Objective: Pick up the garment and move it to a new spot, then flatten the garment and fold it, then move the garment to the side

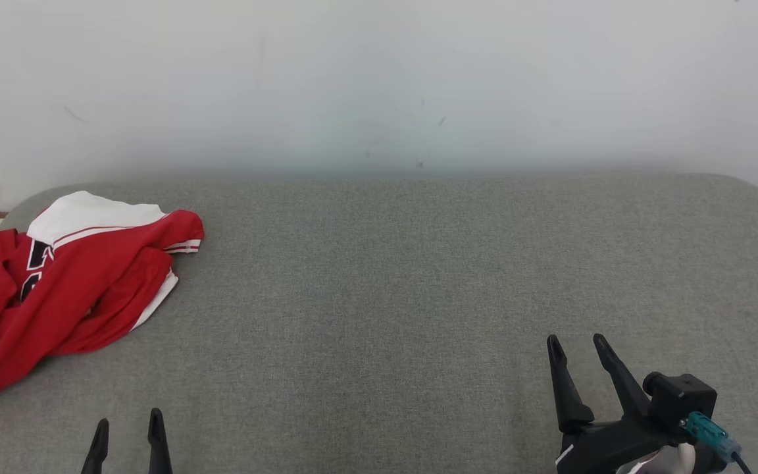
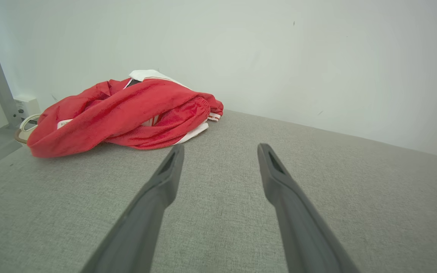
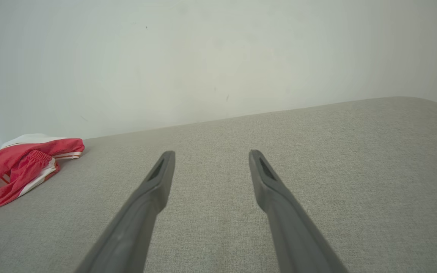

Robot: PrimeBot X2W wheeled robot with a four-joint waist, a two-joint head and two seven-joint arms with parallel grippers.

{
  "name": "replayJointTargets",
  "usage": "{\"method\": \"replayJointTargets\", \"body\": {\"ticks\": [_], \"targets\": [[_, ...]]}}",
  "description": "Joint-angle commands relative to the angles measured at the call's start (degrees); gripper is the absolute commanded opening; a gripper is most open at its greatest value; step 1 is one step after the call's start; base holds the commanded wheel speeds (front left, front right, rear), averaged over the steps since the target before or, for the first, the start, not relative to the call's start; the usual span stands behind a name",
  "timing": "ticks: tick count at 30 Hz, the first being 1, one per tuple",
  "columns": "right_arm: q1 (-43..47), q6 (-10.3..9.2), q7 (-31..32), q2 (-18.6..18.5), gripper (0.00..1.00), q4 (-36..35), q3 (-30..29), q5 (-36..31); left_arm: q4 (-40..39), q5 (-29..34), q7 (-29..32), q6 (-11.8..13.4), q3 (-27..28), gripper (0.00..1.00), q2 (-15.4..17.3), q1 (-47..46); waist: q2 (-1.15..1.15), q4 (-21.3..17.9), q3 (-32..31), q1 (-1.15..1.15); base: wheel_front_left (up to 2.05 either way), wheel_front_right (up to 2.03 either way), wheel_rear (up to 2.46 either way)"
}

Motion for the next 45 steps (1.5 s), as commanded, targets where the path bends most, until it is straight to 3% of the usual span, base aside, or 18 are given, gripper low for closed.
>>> {"method": "replayJointTargets", "body": {"ticks": [1,16,33,45], "targets": [[0.61,0.02,-0.31,-0.5,1.0,-0.85,0.78,-1.47,-1.05,1.64,-0.6,0.47,0.49,1.0,0.56,0.64,0.0,0.07,-0.05,0.0,0.0,0.0,0.0],[1.43,0.02,-0.84,-0.87,1.0,-1.95,3.67,-6.46,-1.89,7.23,-1.13,2.06,1.89,1.0,1.83,1.63,0.0,0.3,-0.48,0.0,0.0,0.0,0.0],[3.82,0.02,-2.58,0.47,1.0,-5.96,1.61,-10.59,-4.38,12.89,-1.52,4.0,2.87,1.0,2.61,3.38,0.0,0.12,-0.91,0.0,0.0,0.0,0.0],[4.48,0.02,-0.23,1.19,1.0,-6.74,-1.7,-8.36,-5.07,11.72,-1.18,4.25,2.63,1.0,2.87,3.82,0.0,-0.15,-0.9,0.0,0.0,0.0,0.0]]}}
